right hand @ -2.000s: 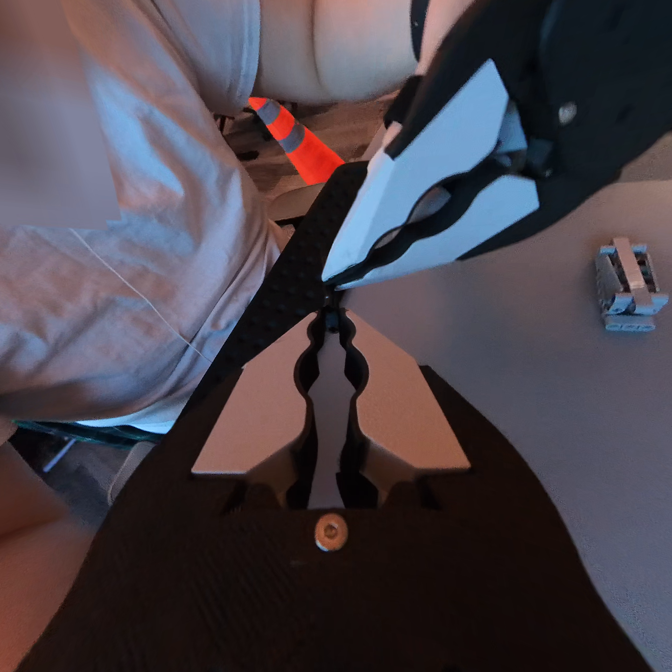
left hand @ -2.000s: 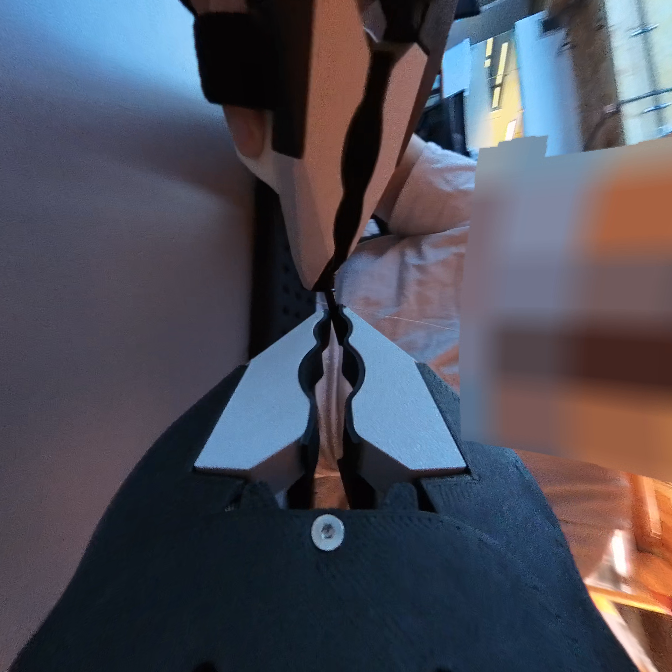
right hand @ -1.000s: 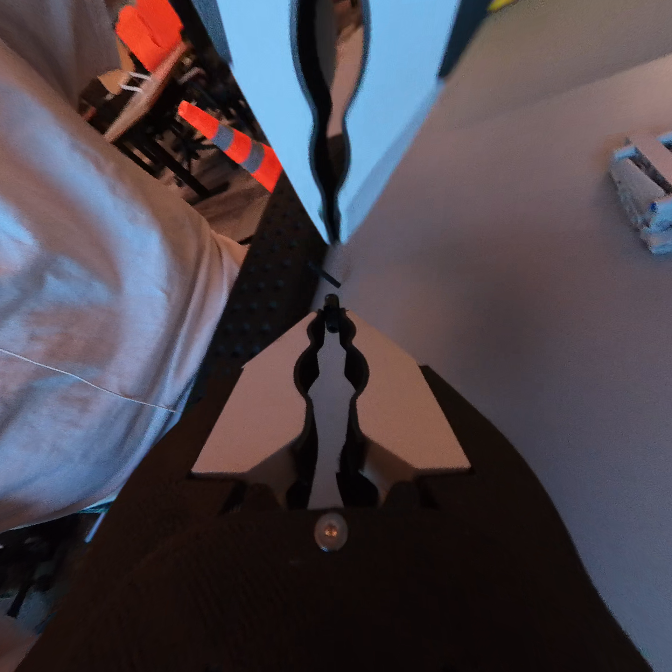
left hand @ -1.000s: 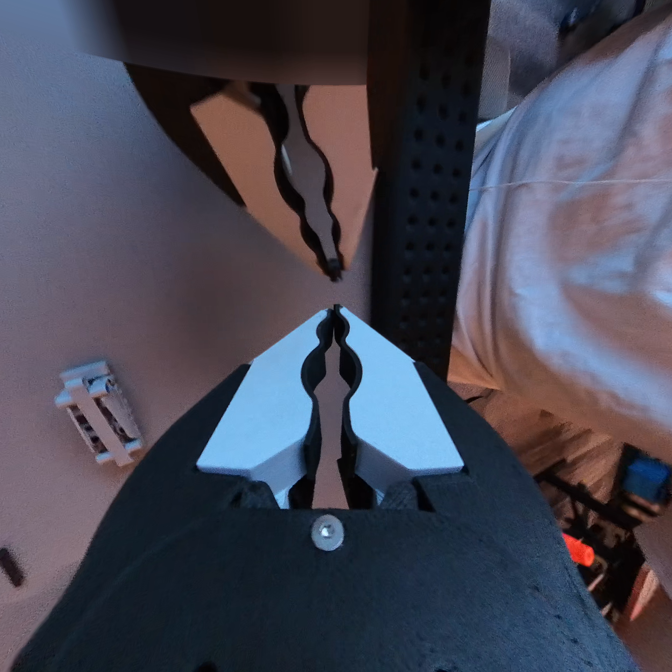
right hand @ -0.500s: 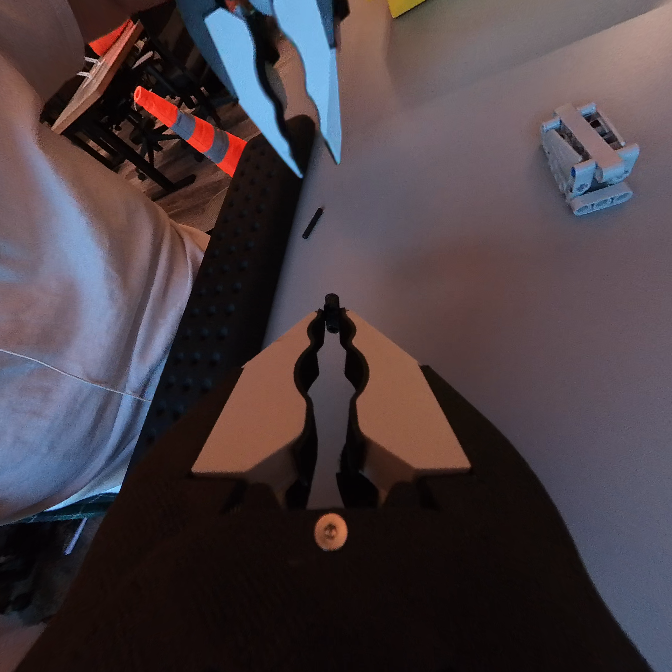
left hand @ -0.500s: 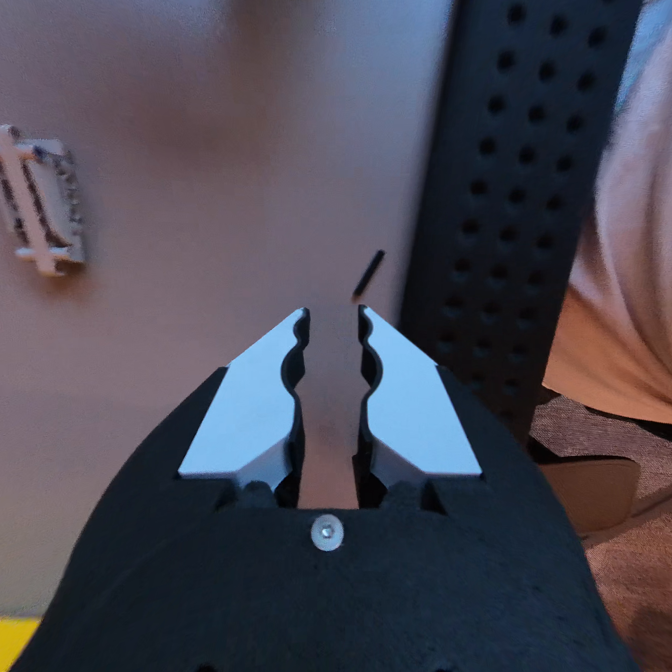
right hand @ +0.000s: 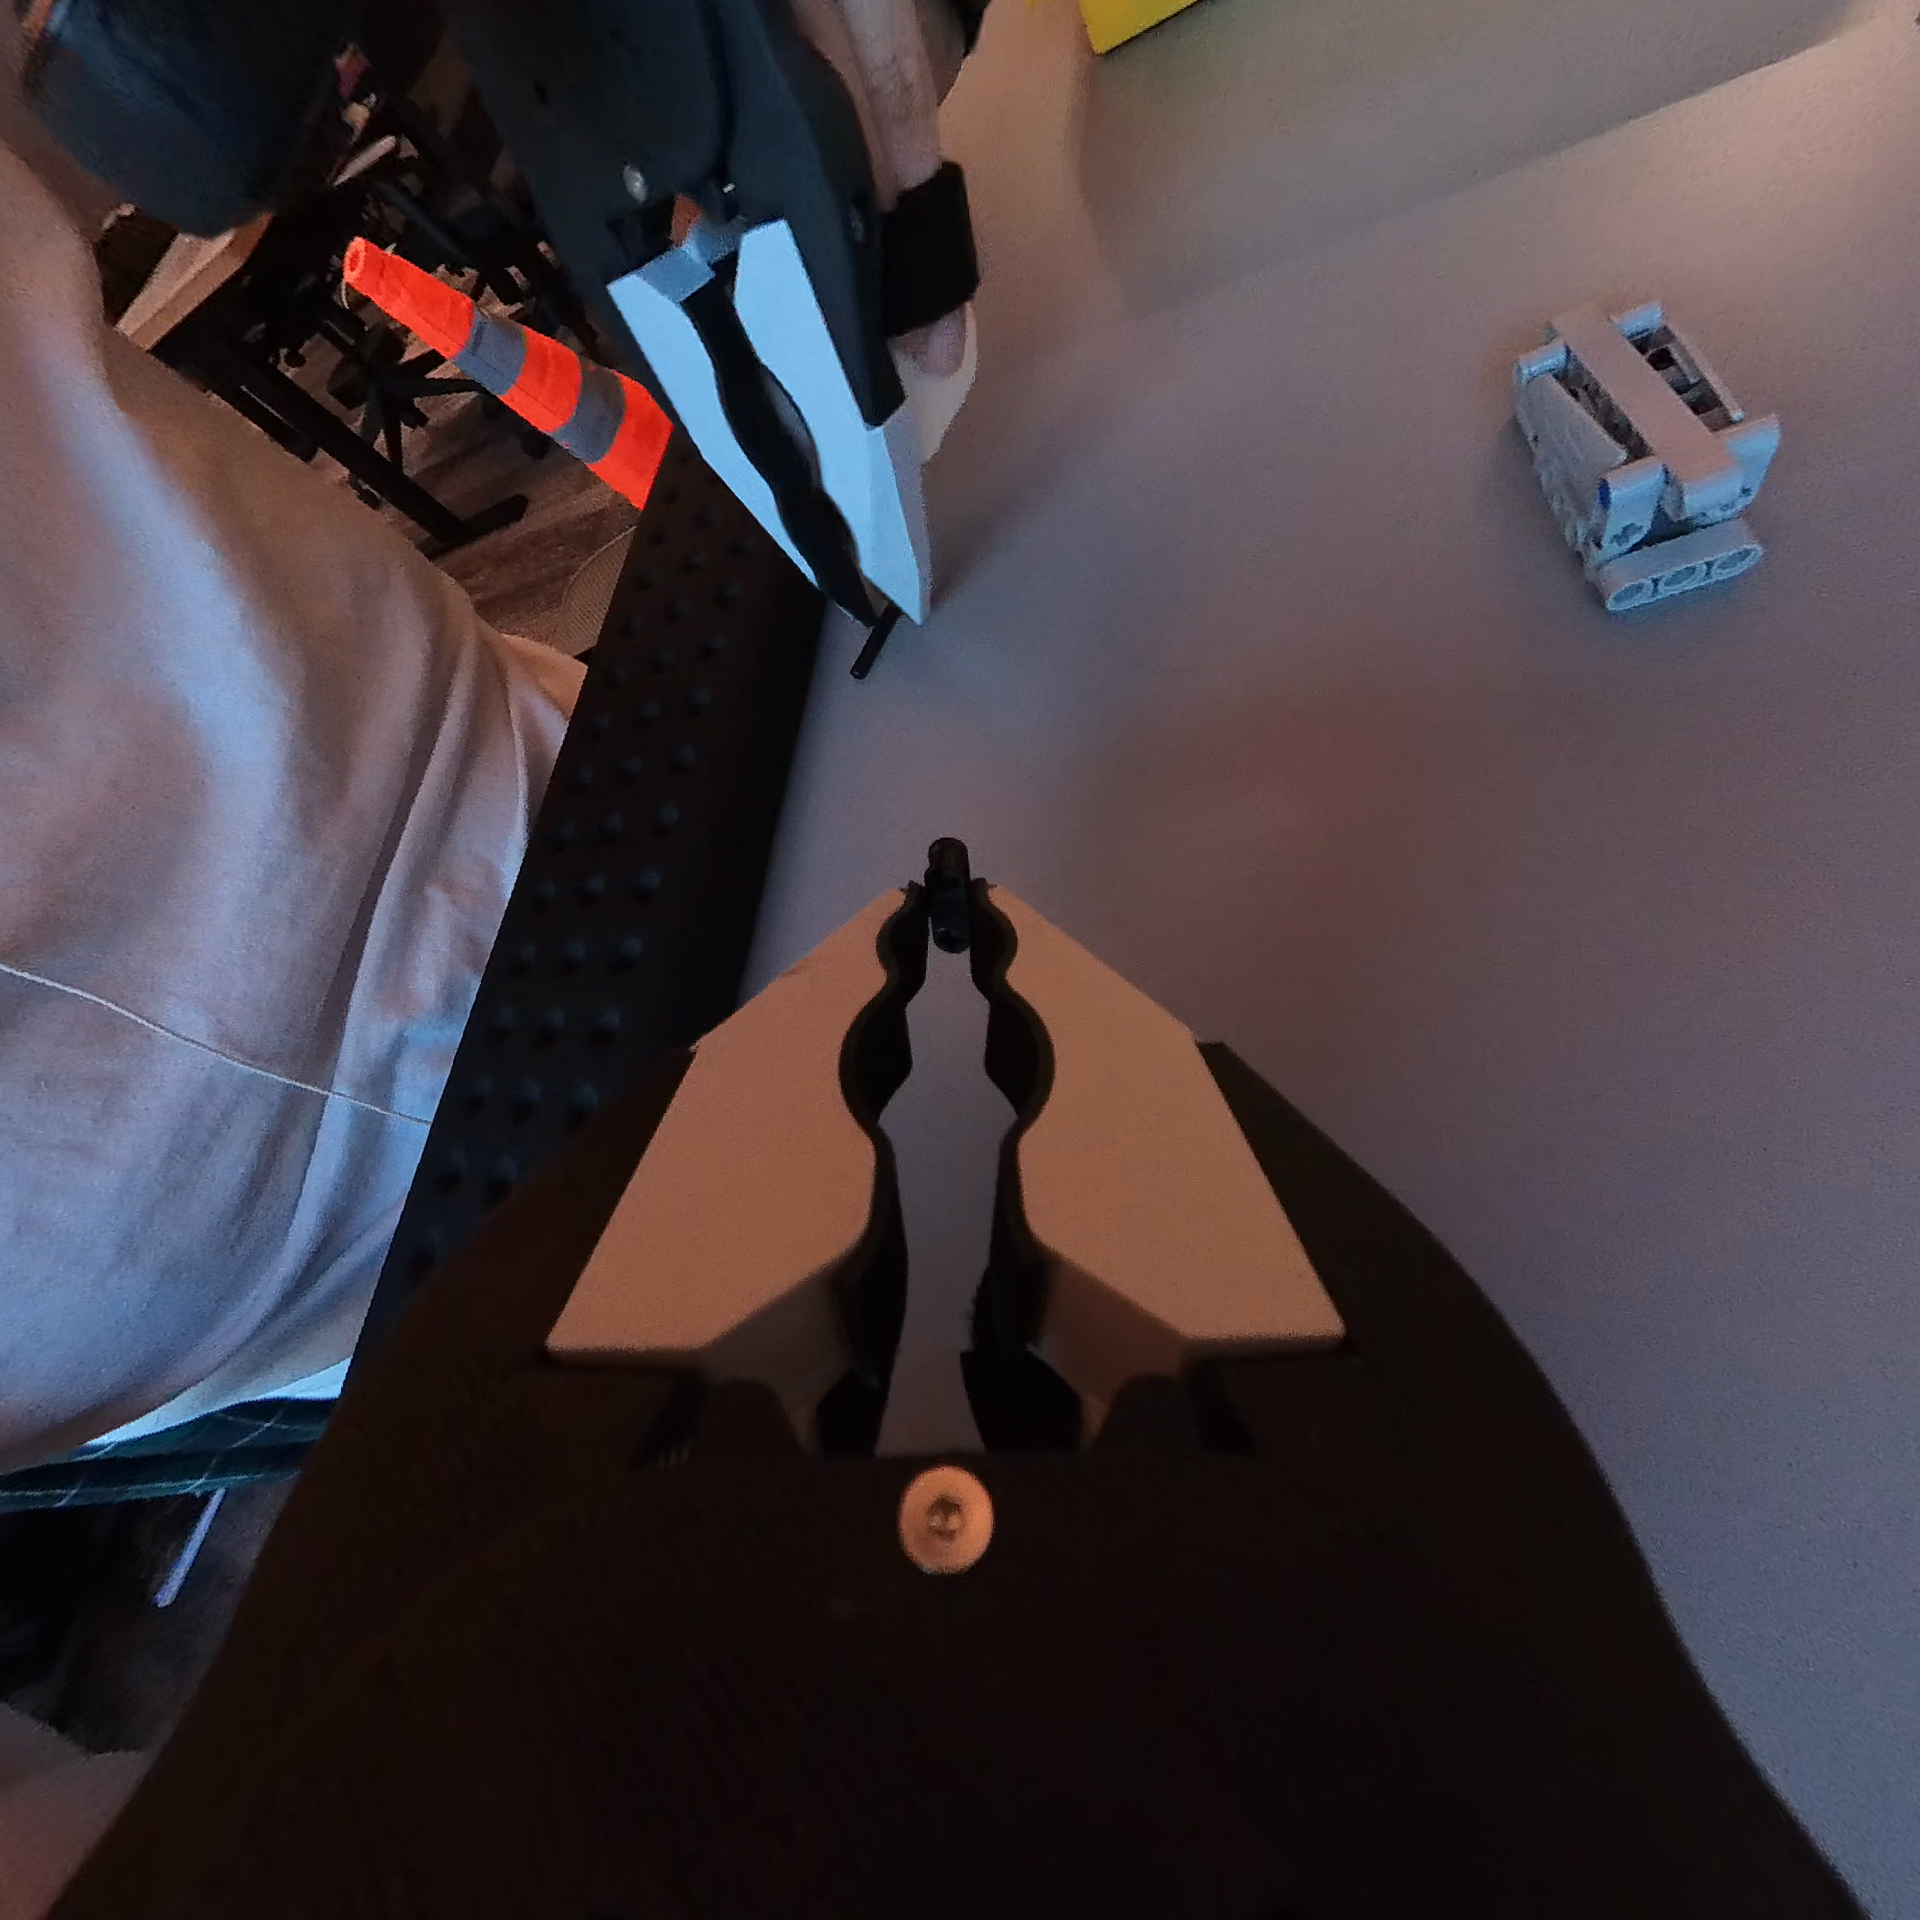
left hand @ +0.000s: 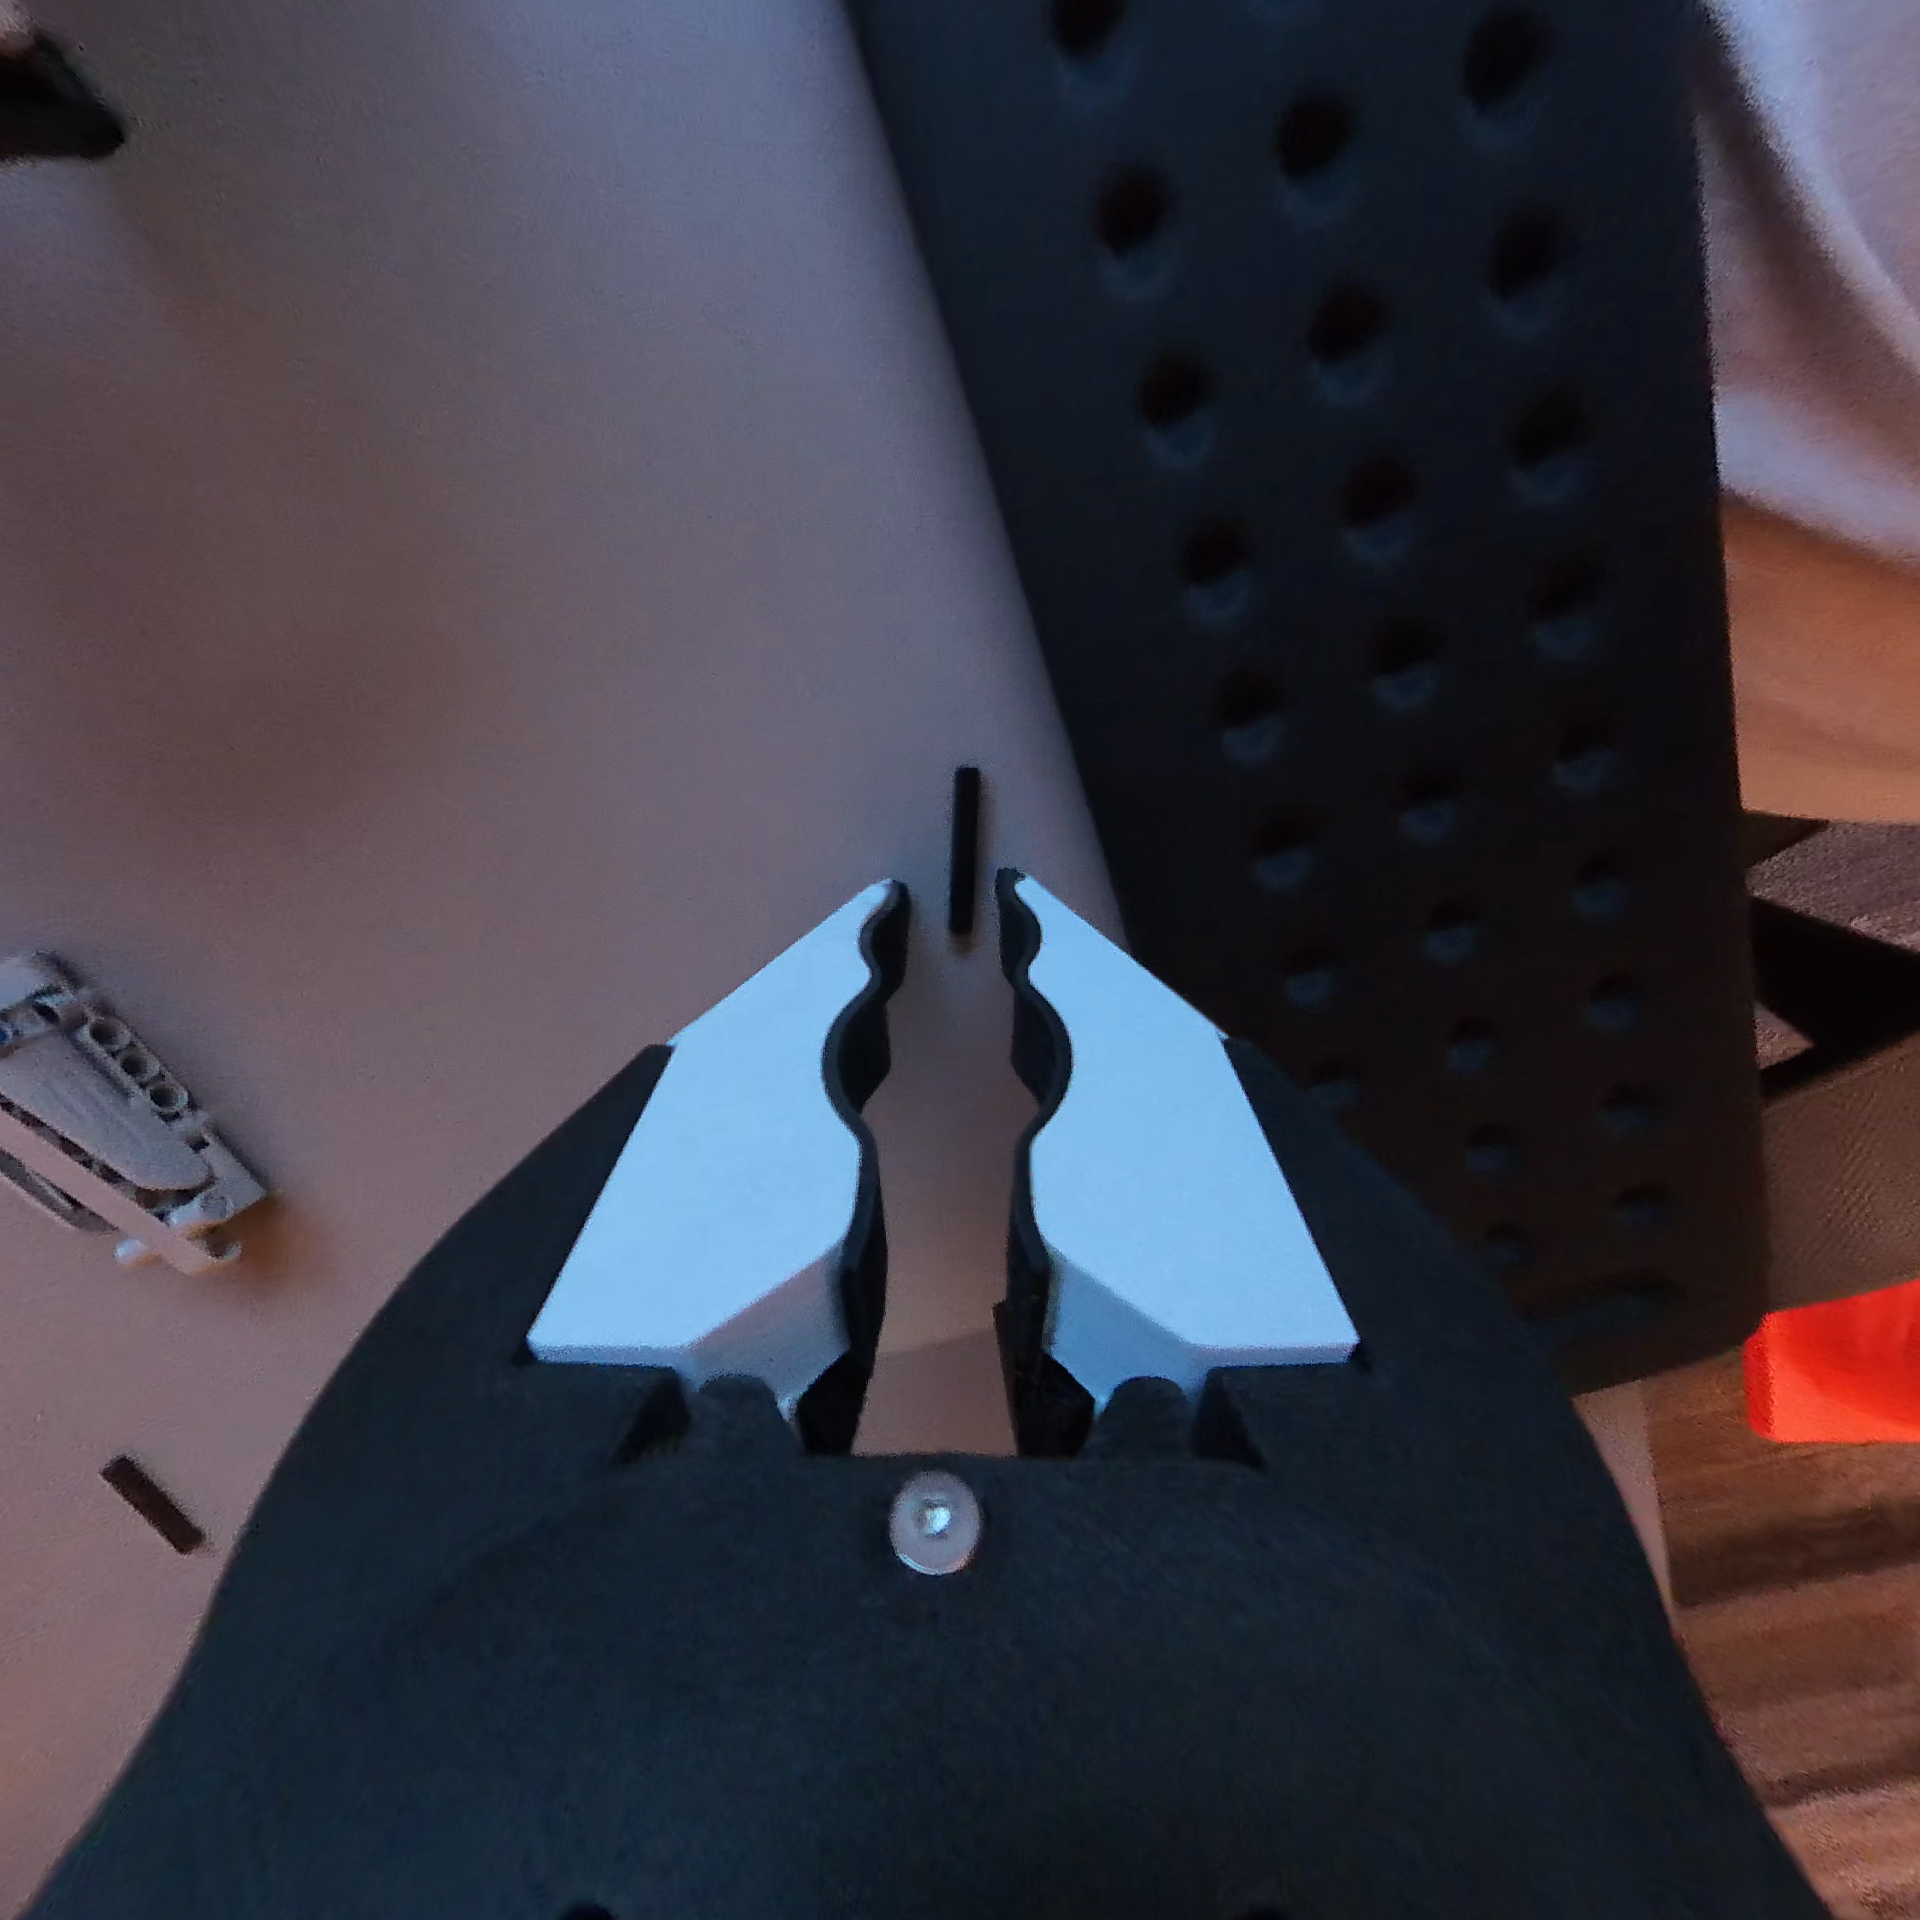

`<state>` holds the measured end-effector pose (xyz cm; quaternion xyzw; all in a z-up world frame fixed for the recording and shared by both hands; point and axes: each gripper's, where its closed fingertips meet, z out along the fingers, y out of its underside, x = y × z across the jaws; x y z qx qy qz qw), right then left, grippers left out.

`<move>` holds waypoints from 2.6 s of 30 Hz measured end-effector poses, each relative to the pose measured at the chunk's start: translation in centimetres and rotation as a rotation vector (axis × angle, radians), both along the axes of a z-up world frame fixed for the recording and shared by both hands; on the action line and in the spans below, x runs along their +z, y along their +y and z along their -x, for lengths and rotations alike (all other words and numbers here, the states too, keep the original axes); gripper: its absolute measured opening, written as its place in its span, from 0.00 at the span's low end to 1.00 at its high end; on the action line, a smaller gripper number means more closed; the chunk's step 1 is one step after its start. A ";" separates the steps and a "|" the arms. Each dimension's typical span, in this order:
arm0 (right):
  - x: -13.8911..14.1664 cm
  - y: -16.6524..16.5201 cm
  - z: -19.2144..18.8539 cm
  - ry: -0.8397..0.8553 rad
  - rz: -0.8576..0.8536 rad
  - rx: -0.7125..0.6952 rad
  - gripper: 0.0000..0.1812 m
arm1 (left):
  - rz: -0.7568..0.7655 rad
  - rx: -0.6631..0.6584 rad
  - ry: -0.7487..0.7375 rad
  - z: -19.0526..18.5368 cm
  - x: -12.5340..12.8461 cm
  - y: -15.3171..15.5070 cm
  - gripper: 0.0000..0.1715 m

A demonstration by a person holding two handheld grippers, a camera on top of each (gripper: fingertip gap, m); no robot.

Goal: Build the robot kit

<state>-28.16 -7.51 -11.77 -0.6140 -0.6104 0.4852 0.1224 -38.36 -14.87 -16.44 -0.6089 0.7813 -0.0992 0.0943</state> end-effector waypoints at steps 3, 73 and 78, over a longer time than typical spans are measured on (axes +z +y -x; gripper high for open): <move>-0.3 0.0 -0.2 -0.017 -0.003 0.007 0.04 | -0.008 -0.056 -0.012 0.0 0.0 -0.5 0.04; -2.9 -7.7 3.5 -0.268 0.442 0.361 0.03 | 0.907 0.521 -0.420 -5.8 1.7 -0.9 0.01; -3.1 -7.6 3.5 -0.320 0.472 0.343 0.03 | 0.797 0.471 -0.392 -5.9 1.3 -0.9 0.01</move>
